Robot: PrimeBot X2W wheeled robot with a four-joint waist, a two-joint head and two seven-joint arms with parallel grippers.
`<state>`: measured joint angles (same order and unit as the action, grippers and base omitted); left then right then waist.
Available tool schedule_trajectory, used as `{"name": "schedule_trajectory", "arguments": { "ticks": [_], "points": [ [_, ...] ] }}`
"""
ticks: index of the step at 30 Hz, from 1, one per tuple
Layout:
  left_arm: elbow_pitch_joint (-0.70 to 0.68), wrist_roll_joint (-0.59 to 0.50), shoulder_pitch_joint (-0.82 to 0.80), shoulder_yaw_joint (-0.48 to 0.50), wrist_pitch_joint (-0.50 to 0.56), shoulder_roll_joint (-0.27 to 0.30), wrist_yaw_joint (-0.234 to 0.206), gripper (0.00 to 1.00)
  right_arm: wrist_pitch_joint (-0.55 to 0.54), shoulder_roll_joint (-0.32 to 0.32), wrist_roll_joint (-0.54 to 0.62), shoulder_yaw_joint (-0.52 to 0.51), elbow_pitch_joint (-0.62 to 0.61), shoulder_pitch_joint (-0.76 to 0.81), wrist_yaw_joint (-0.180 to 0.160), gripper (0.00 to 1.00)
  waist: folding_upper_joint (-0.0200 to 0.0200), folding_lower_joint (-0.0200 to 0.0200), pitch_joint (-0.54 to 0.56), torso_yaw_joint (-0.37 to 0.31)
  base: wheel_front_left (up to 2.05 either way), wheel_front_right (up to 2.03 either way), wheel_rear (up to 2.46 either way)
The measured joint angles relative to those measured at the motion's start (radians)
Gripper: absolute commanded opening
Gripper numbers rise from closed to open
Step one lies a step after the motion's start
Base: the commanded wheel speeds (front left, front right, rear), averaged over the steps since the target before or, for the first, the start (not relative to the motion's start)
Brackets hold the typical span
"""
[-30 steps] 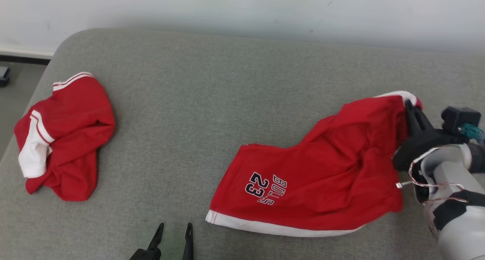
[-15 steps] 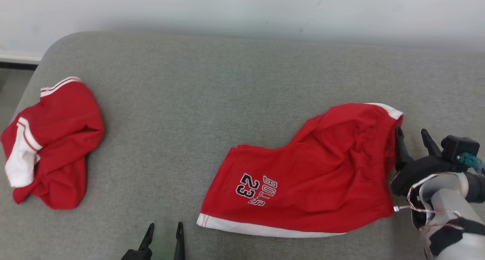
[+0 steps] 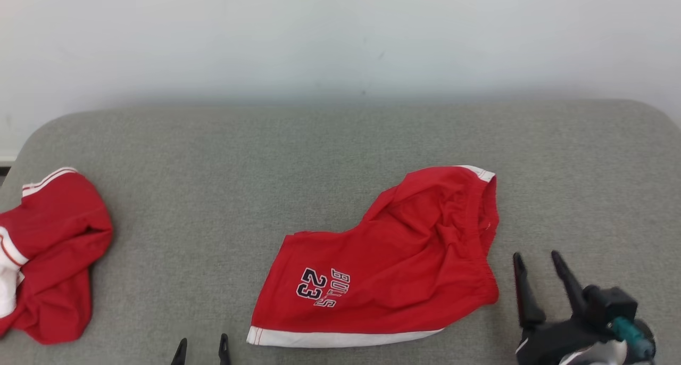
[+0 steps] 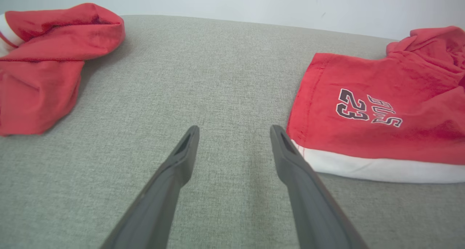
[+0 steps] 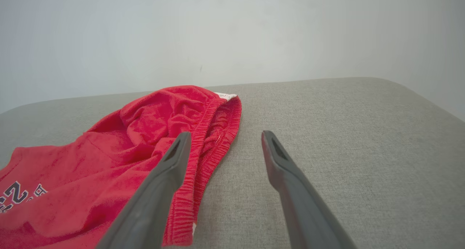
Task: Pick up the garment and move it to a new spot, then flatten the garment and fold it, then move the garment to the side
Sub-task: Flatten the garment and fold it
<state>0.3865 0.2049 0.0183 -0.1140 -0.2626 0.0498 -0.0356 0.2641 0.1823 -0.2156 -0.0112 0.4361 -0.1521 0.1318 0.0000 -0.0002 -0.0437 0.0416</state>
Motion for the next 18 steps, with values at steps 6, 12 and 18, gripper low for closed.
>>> {"name": "schedule_trajectory", "arguments": {
  "ticks": [6, 12, 18],
  "points": [
    [-0.004, -0.022, 0.02, 0.025, 0.0, 0.0, 0.009, 1.0, 0.0, -0.034, 0.024, 0.035, -0.007, 0.085, 0.0, 1.0, 0.0, 0.0, 0.037, -0.034, 0.0, 0.0, 0.0],
    [-0.008, -0.029, 0.024, 0.029, 0.0, 0.0, 0.015, 1.0, 0.0, -0.044, -0.004, 0.082, 0.03, 0.097, 0.0, 1.0, 0.0, 0.0, 0.051, -0.046, 0.0, 0.0, 0.0],
    [-0.012, -0.03, 0.026, 0.019, 0.0, 0.0, 0.016, 1.0, 0.0, -0.038, -0.071, 0.134, 0.098, 0.061, 0.0, 1.0, 0.0, 0.0001, 0.039, -0.034, 0.0, 0.0, 0.0]
  ]
}}
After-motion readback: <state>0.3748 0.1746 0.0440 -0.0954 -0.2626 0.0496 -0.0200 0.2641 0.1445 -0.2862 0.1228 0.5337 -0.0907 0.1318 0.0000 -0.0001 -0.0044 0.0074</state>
